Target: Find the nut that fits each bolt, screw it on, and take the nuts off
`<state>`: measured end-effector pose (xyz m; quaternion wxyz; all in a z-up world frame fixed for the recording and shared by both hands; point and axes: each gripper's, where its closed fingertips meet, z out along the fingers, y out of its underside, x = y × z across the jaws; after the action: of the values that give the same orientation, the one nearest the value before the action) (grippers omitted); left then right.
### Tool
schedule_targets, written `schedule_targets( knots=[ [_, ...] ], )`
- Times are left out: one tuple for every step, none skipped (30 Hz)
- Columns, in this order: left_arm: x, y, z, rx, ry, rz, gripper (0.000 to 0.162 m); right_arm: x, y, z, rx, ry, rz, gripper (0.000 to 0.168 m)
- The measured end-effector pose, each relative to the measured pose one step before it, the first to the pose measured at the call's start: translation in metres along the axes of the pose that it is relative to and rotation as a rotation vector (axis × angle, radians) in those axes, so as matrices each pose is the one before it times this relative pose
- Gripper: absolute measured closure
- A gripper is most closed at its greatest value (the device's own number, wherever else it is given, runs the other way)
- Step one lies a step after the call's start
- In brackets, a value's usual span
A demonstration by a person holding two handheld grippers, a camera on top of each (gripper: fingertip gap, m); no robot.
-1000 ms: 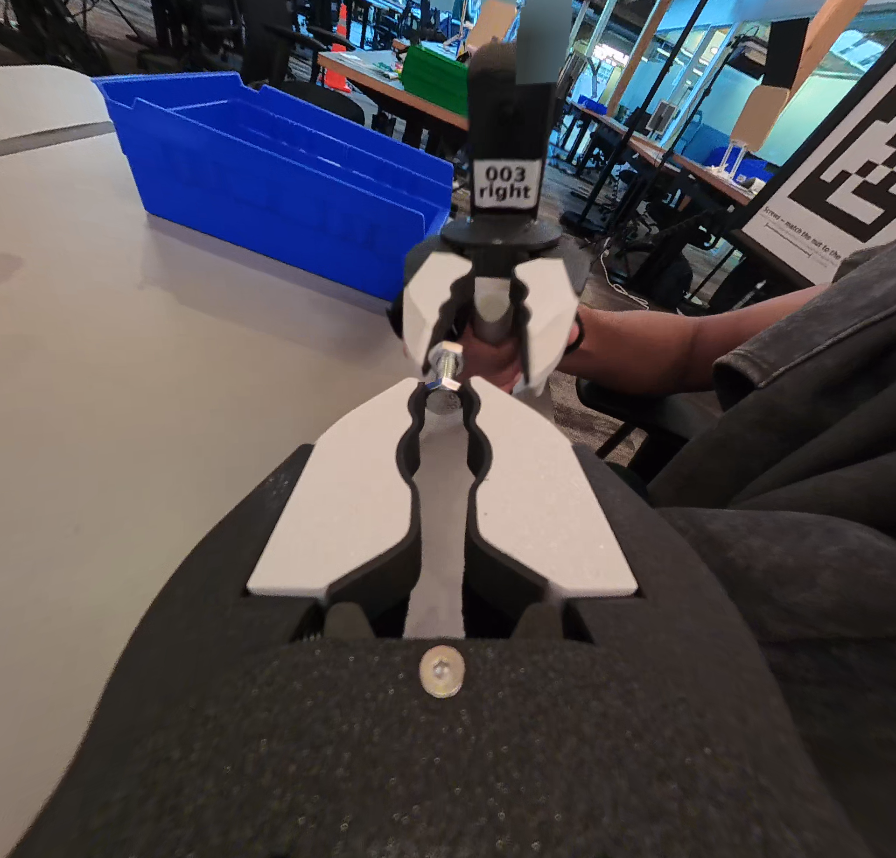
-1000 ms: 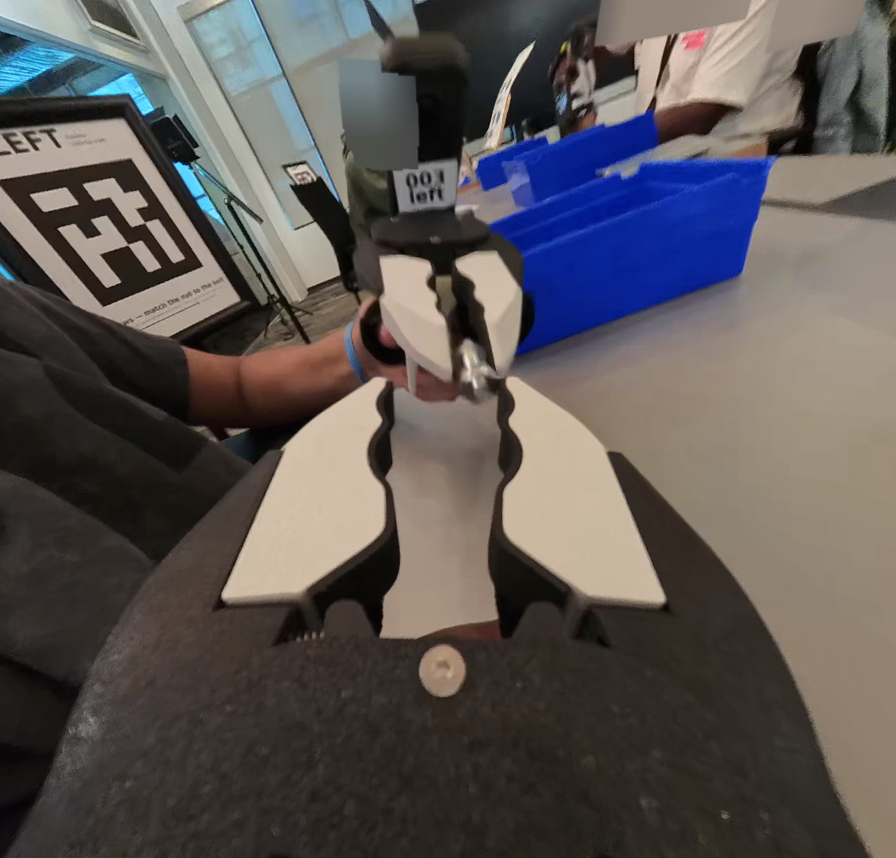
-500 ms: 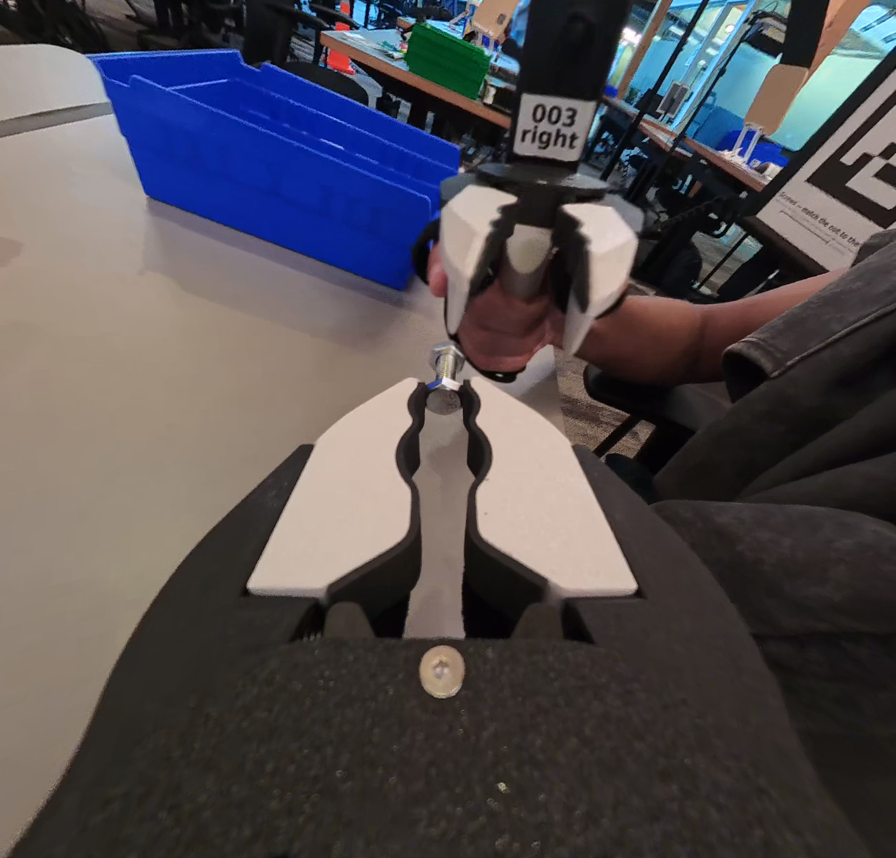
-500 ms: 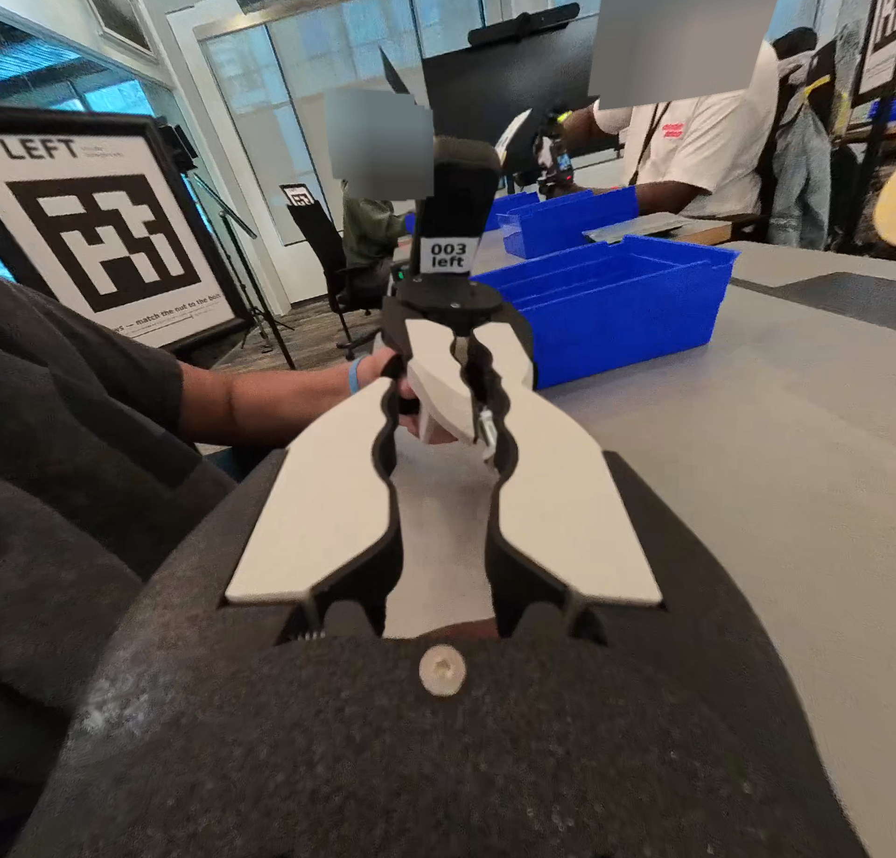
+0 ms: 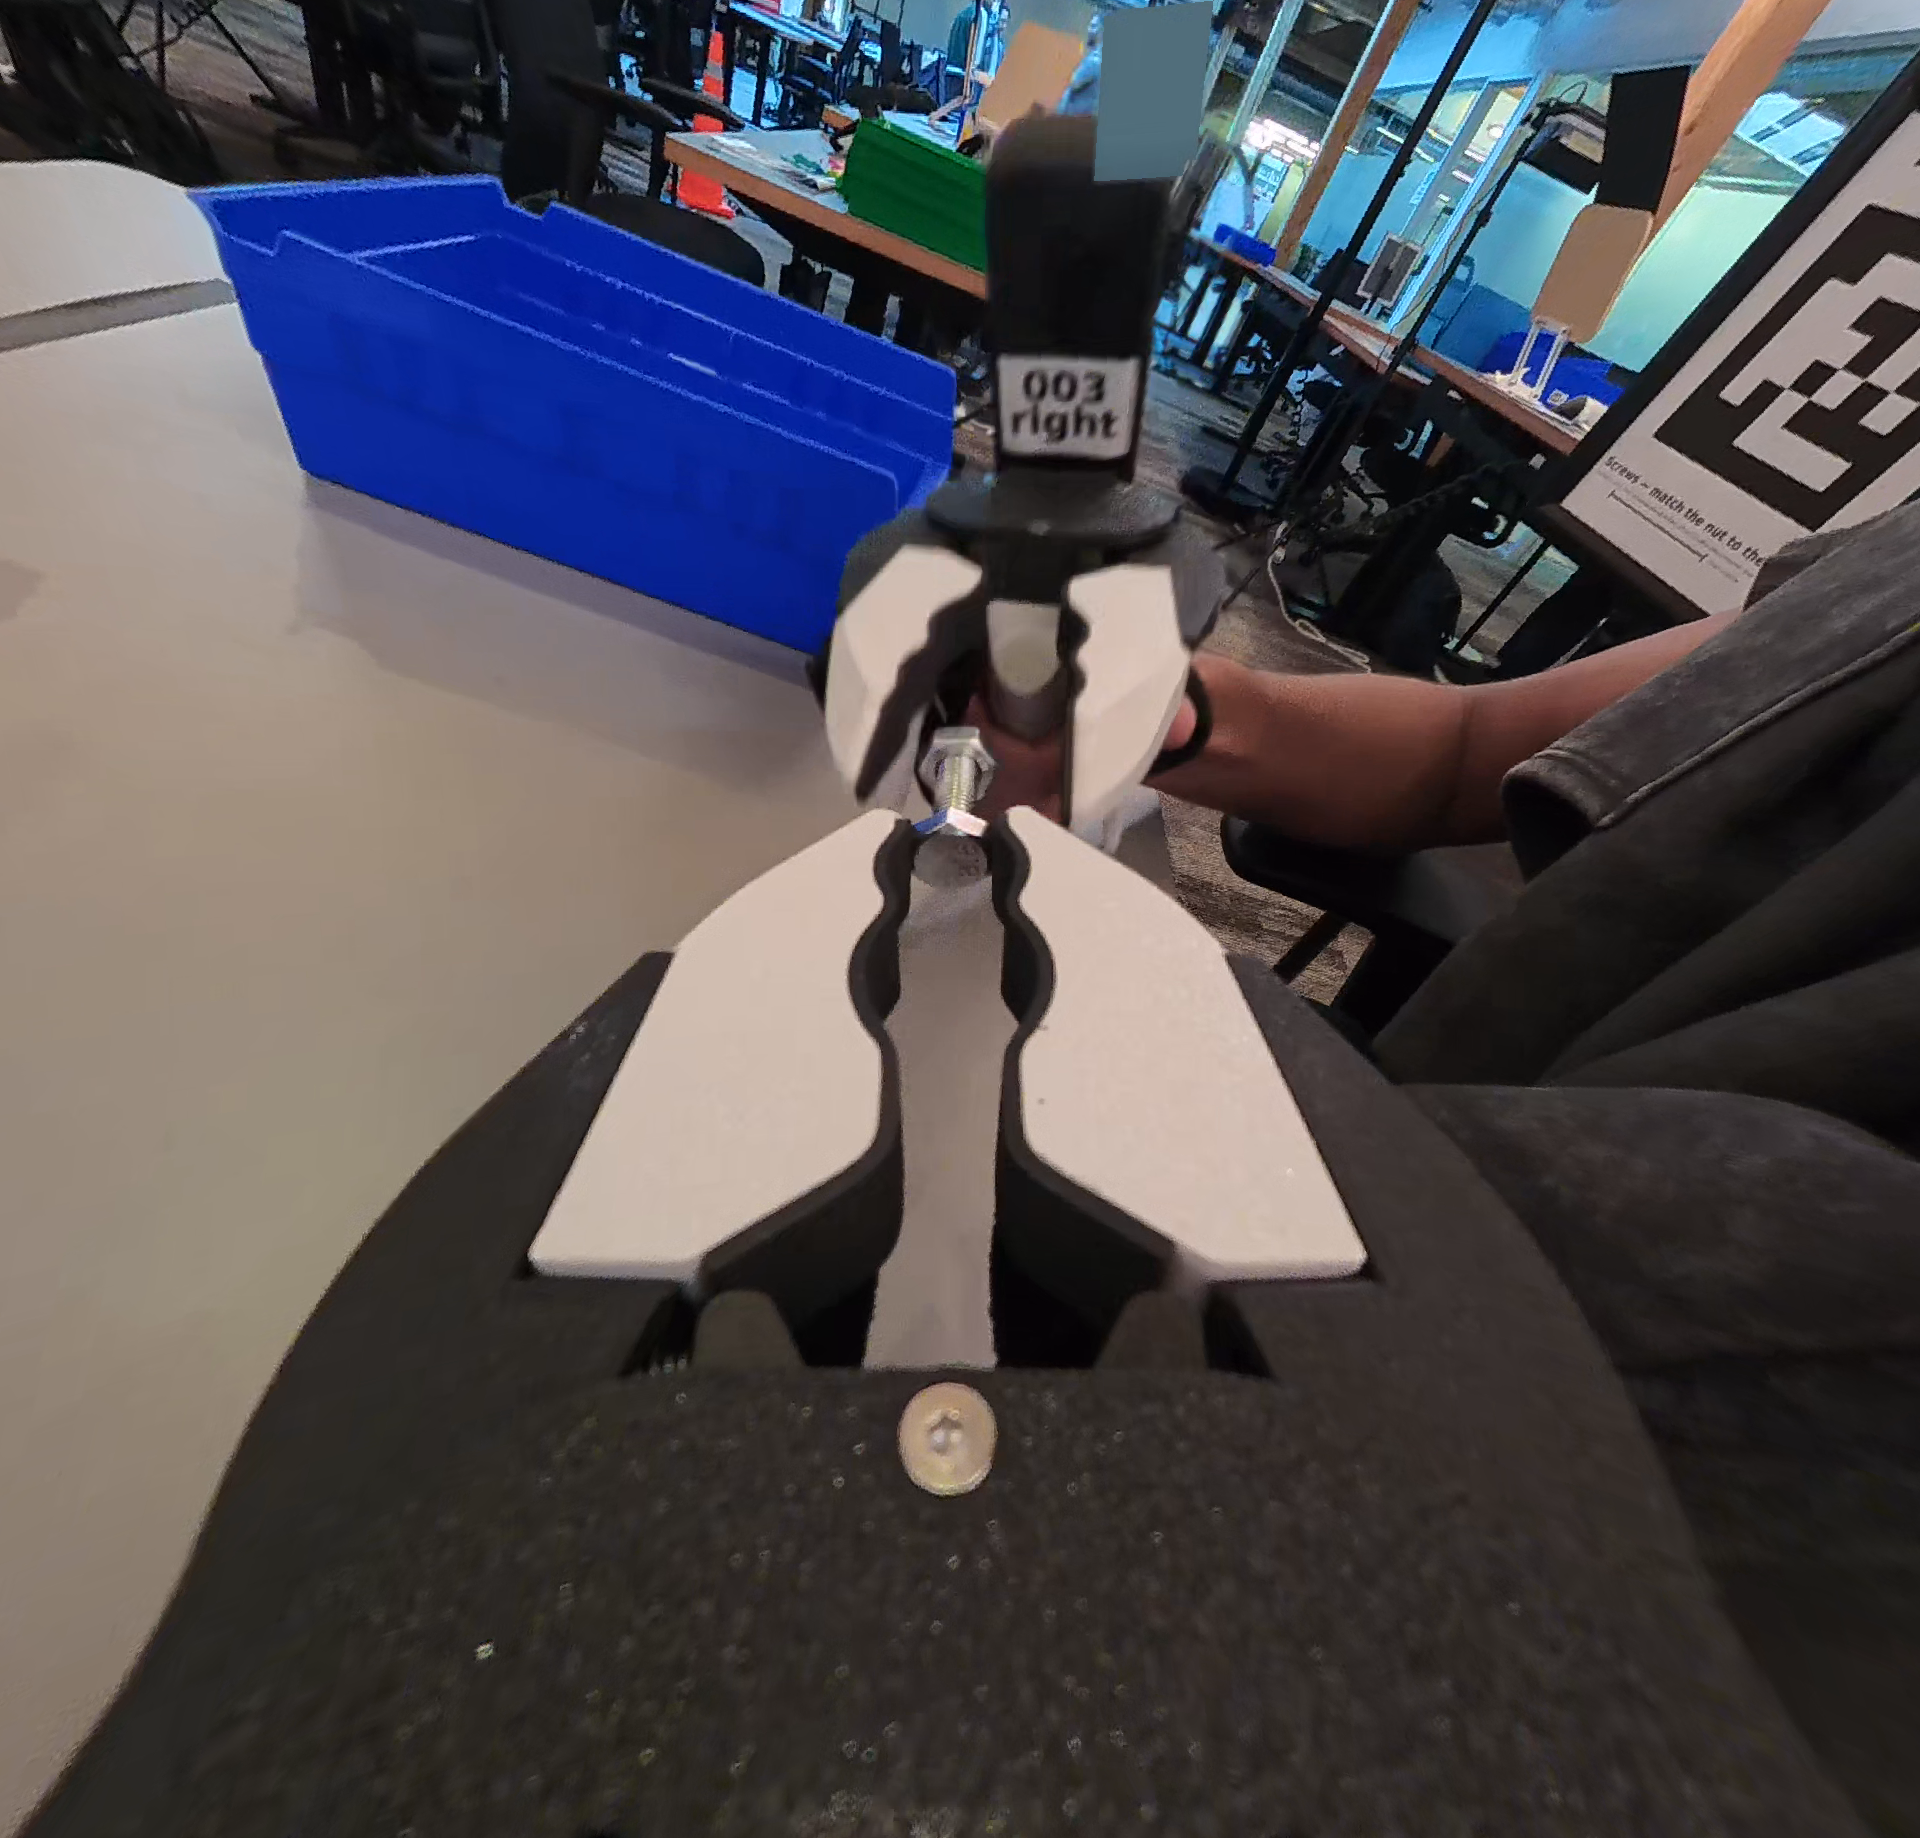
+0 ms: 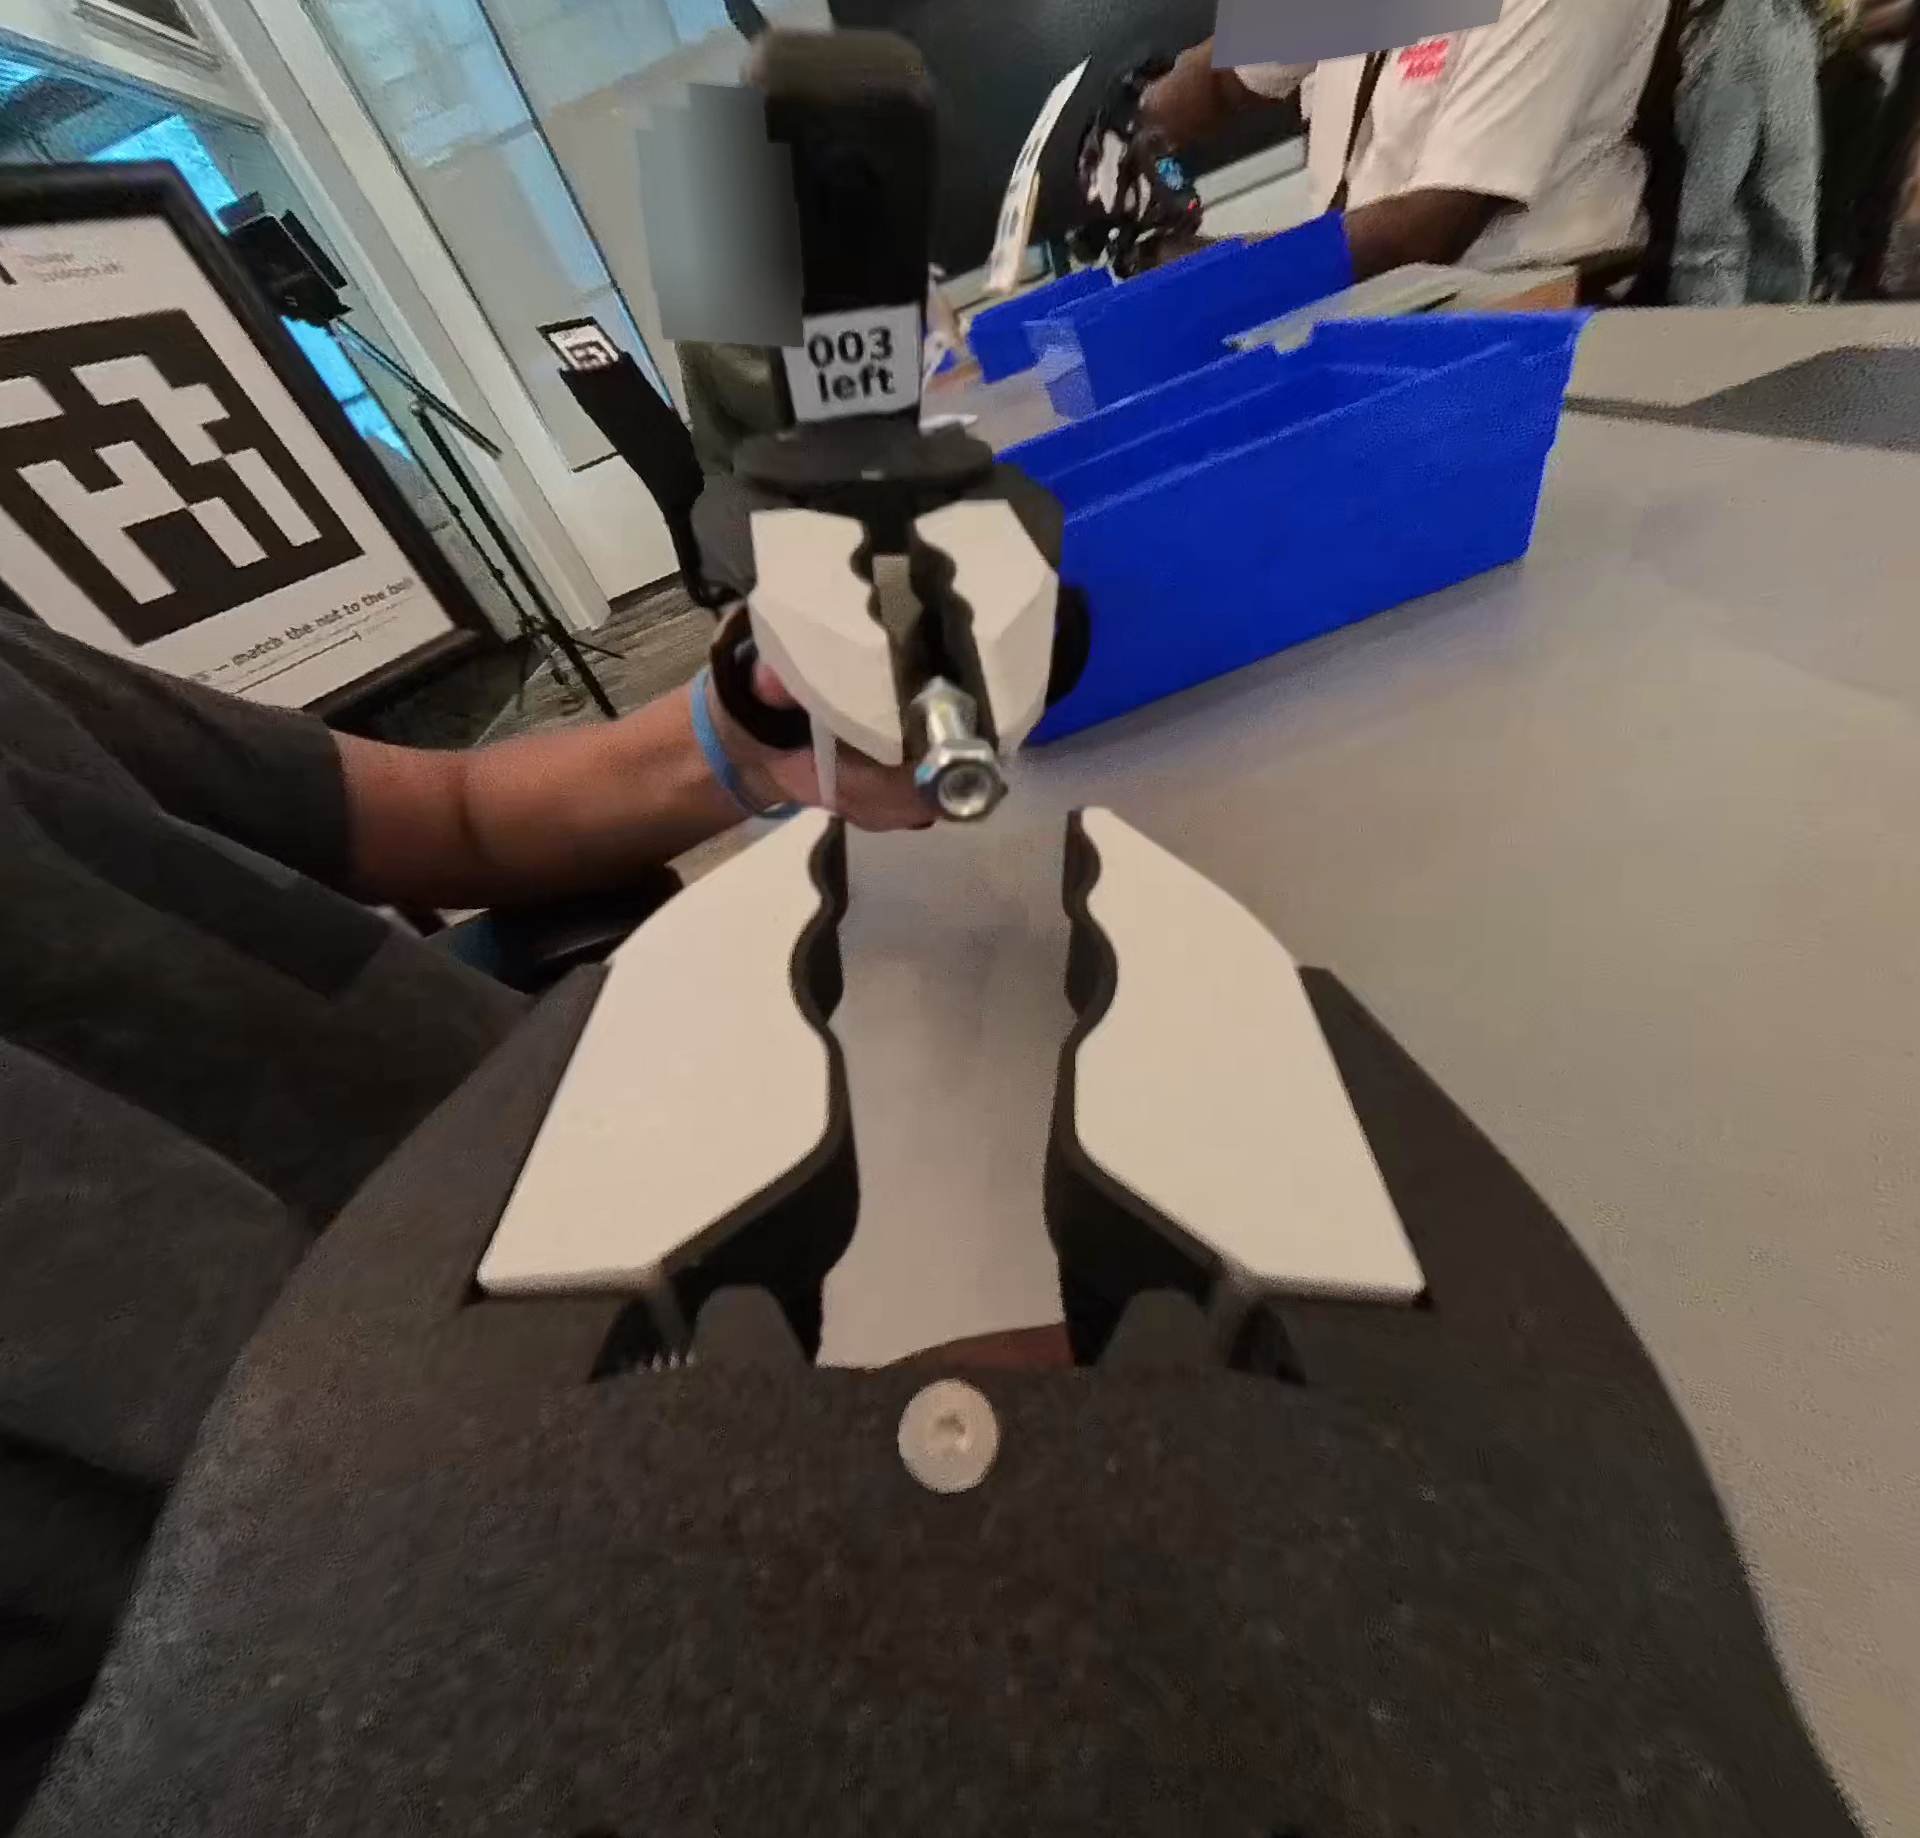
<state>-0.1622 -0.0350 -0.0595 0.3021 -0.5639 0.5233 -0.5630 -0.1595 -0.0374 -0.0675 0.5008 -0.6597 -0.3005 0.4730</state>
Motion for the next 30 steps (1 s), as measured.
schedule_targets(
  knots=[
    [0.00039, -0.00033, -0.00006, -0.0015, -0.0023, 0.0044, 0.148, -0.00338, 0.00464, 0.00265, -0.0157, -0.0272, 0.0153, 0.128],
    [-0.00006, 0.00095, 0.00027, -0.0071, -0.0005, 0.0029, 0.148, -0.00475, -0.00368, 0.0017, 0.0144, -0.0174, -0.0046, 0.128],
    [-0.00094, 0.0012, 0.00019, -0.0045, -0.0035, 0.001, 0.148, -0.00394, -0.00886, 0.00008, 0.0301, -0.0024, -0.0169, 0.125],
    [-0.00076, 0.00058, 0.00016, 0.0009, 0.0001, -0.0042, 0.148, -0.00212, -0.00823, -0.00062, 0.0162, 0.0042, -0.0299, 0.125],
    [-0.00195, 0.00156, 0.00016, -0.0069, -0.0072, -0.0058, 0.148, -0.00136, -0.00676, -0.00141, 0.0089, 0.0078, -0.0294, 0.128],
    [-0.00167, 0.00088, -0.00007, -0.0025, -0.0069, -0.0008, 0.148, 0.00346, -0.00398, -0.0025, 0.0073, 0.0319, -0.021, 0.128],
    [0.00036, -0.00064, -0.00059, 0.0072, 0.0063, -0.0044, 0.148, 0.00397, 0.00066, -0.00308, -0.0034, 0.023, -0.0115, 0.129],
    [0.00136, -0.00134, -0.00065, 0.0083, 0.0111, -0.007, 0.148, 0.00232, 0.00426, -0.00206, -0.0092, 0.0007, 0.0116, 0.13],
    [0.00029, -0.00131, -0.00065, 0.0058, -0.0004, -0.0014, 0.148, 0.00208, 0.0075, -0.00048, -0.0159, -0.0078, 0.0348, 0.13],
    [0.00053, -0.00087, -0.00037, 0.001, -0.0008, 0.0049, 0.148, 0.00102, 0.00877, 0.00136, -0.0237, -0.0141, 0.0387, 0.129],
    [0.00102, -0.00016, 0.00008, -0.003, 0.0044, 0.0041, 0.148, -0.00156, 0.00567, 0.00238, -0.0138, -0.0228, 0.022, 0.128],
    [-0.00004, 0.00051, 0.00052, -0.0037, -0.0009, 0.0019, 0.148, -0.00346, -0.00028, 0.00235, 0.004, -0.0177, -0.001, 0.128],
    [-0.00029, 0.00103, 0.00062, -0.0046, -0.0009, 0.0016, 0.148, -0.0032, -0.00494, 0.00169, 0.0143, -0.0043, -0.0147, 0.125],
    [-0.00039, 0.00129, 0.00045, -0.0057, 0.0013, -0.002, 0.148, -0.00349, -0.0075, 0.00037, 0.0185, 0.0004, -0.0291, 0.125],
    [-0.00286, 0.00182, 0.00007, -0.0079, -0.0149, -0.0016, 0.148, -0.00376, -0.00784, -0.00175, 0.0196, -0.006, -0.0287, 0.128],
    [-0.00268, 0.00167, -0.0001, -0.0074, -0.0121, 0.0005, 0.148, 0.00054, -0.00635, -0.00246, 0.0175, 0.0098, -0.0146, 0.129],
    [-0.00018, 0.00036, -0.00059, 0.0012, 0.0048, -0.005, 0.148, 0.00237, -0.00334, -0.00295, 0.013, 0.0094, 0.0046, 0.13],
    [0.00026, -0.00167, -0.00094, 0.0128, 0.0054, -0.0069, 0.148, 0.00278, 0.0004, -0.00301, 0.0062, 0.0007, 0.021, 0.13],
    [0.00103, -0.00178, -0.00076, 0.01, 0.0056, -0.0015, 0.148, 0.00492, 0.00474, -0.00238, -0.0068, 0.0072, 0.0291, 0.13],
    [0.00167, -0.00114, -0.00052, 0.0011, 0.0068, 0.0045, 0.148, 0.00501, 0.00948, -0.00019, -0.0288, 0.0103, 0.0333, 0.13],
    [0.00134, -0.0012, -0.00031, 0.0022, 0.0011, 0.007, 0.148, 0.00271, 0.01036, 0.00259, -0.0351, -0.0018, 0.0326, 0.128],
    [0.00169, -0.00106, 0.00009, 0.0024, 0.0054, 0.0032, 0.148, 0.00056, 0.00699, 0.0038, -0.0276, -0.0061, 0.0175, 0.127],
    [0.00133, -0.00007, 0.00064, -0.0017, 0.0063, 0.0001, 0.148, -0.00324, 0.0002, 0.00262, 0.0009, -0.019, -0.0038, 0.127],
    [-0.00019, 0.00094, 0.00077, -0.0053, -0.0017, 0.0016, 0.148, -0.00702, -0.00613, 0.00171, 0.0312, -0.0293, -0.0063, 0.128],
    [-0.00114, 0.00099, 0.00034, -0.0027, -0.0057, 0.001, 0.148, -0.0044, -0.00691, 0.00091, 0.0235, -0.0092, -0.0053, 0.123],
    [-0.00135, 0.00123, -0.00008, -0.0051, -0.0044, -0.003, 0.148, -0.00488, -0.00666, -0.00094, 0.0151, -0.0221, -0.0132, 0.127],
    [-0.00292, 0.00143, -0.0006, -0.0069, -0.0136, -0.0022, 0.148, -0.00324, -0.00753, -0.00219, 0.0297, -0.0138, -0.0001, 0.127],
    [-0.00153, 0.00014, -0.00087, 0.0024, -0.004, -0.0036, 0.148, 0.00296, -0.00662, -0.00355, 0.0348, 0.0157, 0.0088, 0.128],
    [0.00087, -0.0012, -0.00107, 0.0105, 0.0107, -0.0068, 0.148, 0.00753, -0.00061, -0.00361, 0.0059, 0.0378, 0.0115, 0.13],
    [0.00072, -0.0018, -0.00097, 0.0108, 0.0057, -0.0038, 0.148, 0.00778, 0.00603, -0.00267, -0.0251, 0.0299, 0.0137, 0.13]
  ],
)
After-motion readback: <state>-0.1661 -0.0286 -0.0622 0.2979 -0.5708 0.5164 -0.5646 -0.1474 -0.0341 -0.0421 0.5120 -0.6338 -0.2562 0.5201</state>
